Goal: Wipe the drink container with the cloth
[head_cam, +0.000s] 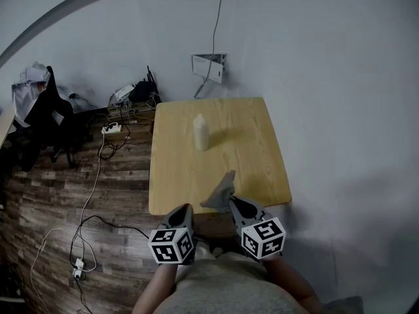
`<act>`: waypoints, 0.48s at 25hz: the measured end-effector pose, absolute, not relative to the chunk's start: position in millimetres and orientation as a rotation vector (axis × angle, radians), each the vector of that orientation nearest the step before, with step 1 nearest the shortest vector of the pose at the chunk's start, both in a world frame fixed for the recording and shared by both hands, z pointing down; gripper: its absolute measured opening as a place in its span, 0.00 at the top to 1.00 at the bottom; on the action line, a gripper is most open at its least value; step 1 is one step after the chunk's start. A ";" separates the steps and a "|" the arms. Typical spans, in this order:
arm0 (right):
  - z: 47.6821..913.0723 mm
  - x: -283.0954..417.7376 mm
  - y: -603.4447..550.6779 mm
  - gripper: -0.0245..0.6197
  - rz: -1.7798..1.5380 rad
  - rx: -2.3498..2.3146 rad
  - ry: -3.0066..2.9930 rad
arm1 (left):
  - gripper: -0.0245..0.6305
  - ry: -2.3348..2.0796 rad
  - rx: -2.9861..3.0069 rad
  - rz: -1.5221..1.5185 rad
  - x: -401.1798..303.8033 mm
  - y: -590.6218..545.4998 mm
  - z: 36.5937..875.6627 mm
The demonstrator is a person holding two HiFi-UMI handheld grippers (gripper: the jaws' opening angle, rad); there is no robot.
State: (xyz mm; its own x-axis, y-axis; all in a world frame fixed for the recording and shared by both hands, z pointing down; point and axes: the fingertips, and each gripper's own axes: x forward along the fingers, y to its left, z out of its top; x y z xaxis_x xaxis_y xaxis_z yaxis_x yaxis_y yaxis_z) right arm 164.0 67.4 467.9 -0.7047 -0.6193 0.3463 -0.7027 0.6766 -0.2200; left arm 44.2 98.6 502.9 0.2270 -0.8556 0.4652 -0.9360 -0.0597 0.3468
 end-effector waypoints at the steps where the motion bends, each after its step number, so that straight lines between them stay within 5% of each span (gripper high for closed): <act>1: 467.7 164.7 67.7 0.95 0.497 1.064 -2.648 | 0.96 -1.642 1.927 0.180 44.8 99.0 502.8; 12: 465.4 170.5 70.1 0.95 0.489 1.078 -2.653 | 0.96 -1.640 1.933 0.169 48.5 100.4 500.8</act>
